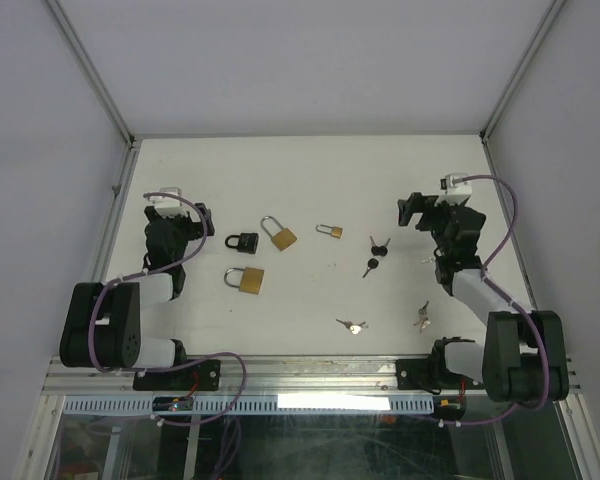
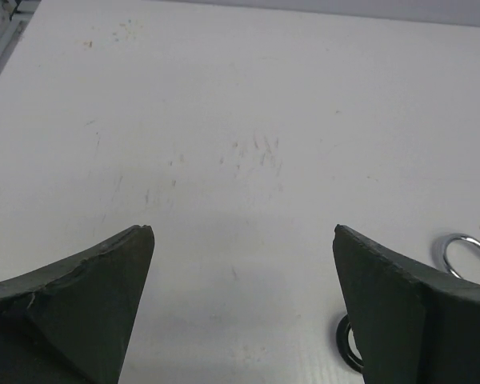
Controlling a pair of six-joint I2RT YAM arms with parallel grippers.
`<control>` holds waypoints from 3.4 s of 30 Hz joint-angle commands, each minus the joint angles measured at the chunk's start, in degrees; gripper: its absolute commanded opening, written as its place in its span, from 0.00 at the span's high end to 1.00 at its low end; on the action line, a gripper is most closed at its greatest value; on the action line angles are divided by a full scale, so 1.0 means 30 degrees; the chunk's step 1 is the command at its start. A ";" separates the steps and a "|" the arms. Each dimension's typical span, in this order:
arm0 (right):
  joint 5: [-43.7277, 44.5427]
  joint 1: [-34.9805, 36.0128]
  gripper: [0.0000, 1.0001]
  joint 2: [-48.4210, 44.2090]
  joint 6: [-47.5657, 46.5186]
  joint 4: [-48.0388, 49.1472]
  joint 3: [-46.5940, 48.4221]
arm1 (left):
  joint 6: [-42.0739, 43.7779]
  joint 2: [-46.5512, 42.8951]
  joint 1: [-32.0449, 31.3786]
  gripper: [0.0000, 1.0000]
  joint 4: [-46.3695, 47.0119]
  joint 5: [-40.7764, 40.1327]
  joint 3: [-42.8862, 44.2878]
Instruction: Unlock with the key
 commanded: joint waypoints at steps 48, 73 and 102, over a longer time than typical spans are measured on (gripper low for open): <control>0.3135 0.5742 0.67 0.7075 0.7303 -1.9927 0.9061 | 0.1780 -0.1807 0.0208 0.01 -1.7506 0.6297 1.0199; 0.2962 0.5299 0.82 0.7015 0.7664 -1.8568 0.8959 | 0.1858 -0.1891 0.0208 0.01 -1.7333 0.6796 1.0166; -0.1711 0.9681 1.00 -0.0573 1.2644 -1.2853 1.0039 | 0.3451 -0.1809 -0.4235 0.19 -2.2786 1.6317 1.5442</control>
